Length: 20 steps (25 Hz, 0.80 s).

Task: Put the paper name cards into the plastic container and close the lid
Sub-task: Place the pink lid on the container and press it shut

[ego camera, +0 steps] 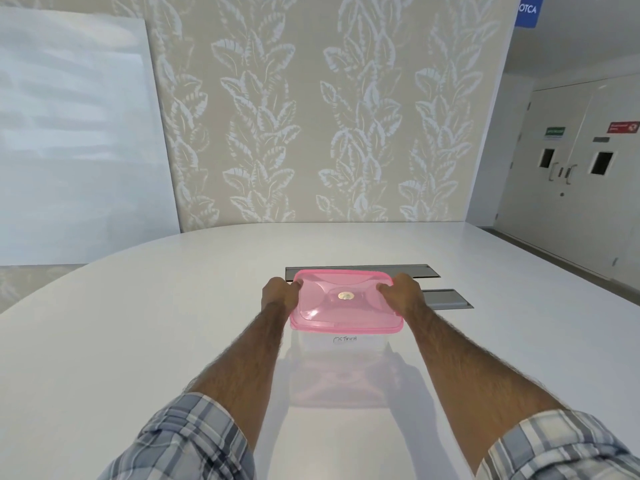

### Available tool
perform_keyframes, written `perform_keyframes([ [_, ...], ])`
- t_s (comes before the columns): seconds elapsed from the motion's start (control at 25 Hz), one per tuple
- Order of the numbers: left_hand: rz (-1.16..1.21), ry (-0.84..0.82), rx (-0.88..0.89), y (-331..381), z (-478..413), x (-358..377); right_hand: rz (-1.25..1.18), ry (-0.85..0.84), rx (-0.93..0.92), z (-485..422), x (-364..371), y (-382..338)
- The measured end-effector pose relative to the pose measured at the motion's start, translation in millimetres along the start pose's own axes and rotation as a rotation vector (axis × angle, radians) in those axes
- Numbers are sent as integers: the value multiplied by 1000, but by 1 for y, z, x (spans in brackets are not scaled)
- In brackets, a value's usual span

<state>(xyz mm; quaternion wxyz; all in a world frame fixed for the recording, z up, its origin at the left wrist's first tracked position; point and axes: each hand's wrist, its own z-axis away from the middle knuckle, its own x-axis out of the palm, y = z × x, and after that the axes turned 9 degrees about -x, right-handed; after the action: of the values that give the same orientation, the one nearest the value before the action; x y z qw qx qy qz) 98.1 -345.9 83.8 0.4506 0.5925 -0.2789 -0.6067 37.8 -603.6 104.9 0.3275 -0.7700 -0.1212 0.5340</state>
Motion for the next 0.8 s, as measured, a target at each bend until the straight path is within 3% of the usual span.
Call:
perform_keyframes([
  [0.8, -70, 65, -71, -12, -36, 32, 79, -88, -58, -51, 42, 33],
])
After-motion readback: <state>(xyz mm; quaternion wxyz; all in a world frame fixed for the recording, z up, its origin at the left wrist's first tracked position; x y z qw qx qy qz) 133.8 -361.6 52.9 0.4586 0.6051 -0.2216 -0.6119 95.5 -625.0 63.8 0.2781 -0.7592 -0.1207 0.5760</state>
